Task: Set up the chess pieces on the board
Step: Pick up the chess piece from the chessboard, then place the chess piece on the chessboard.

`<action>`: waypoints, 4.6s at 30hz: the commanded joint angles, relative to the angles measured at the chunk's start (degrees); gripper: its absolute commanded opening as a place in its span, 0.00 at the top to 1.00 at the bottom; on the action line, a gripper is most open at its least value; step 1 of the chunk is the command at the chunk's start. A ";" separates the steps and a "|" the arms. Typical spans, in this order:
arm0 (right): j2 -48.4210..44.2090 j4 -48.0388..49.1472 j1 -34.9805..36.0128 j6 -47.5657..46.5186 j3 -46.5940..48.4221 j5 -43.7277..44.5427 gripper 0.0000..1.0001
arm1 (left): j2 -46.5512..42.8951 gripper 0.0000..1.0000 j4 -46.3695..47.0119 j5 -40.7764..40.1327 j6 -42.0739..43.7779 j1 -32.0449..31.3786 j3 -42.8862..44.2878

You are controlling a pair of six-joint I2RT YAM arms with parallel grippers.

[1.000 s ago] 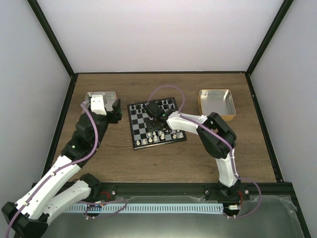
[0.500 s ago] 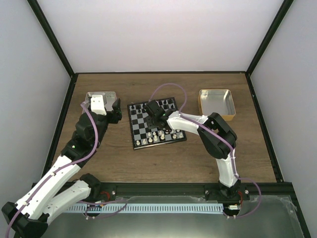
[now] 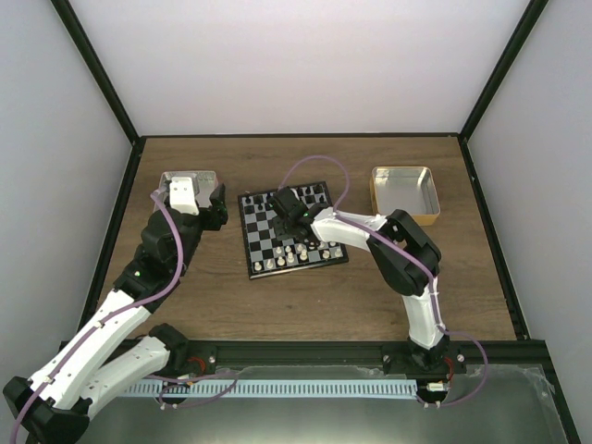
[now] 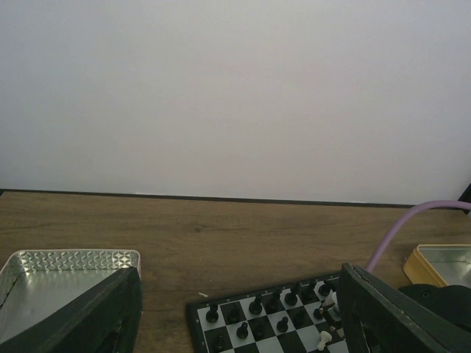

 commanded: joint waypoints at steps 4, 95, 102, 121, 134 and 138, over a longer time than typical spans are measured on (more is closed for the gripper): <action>1.51 1.22 -0.36 2.05 3.62 1.03 0.64 | 0.00 0.25 0.11 0.33 0.19 0.38 -0.01; -32.53 27.75 -10.19 33.66 -27.54 -39.05 0.94 | 27.29 0.81 14.65 47.66 -31.59 0.37 -2.31; -32.94 27.27 -10.20 32.71 -27.53 -38.18 0.92 | 27.35 0.95 13.45 47.11 -30.54 0.36 -2.02; -48.89 8.24 -10.22 19.76 -31.23 -3.22 0.37 | 30.26 0.95 -24.27 28.76 -8.76 -0.51 13.43; -60.00 3.48 -10.27 20.68 -37.11 11.72 0.35 | 40.12 0.94 -30.44 20.84 -6.13 -10.54 25.65; -62.05 3.41 -10.33 21.07 -38.41 13.41 0.35 | 44.26 0.93 -32.11 18.50 -5.51 -15.03 29.09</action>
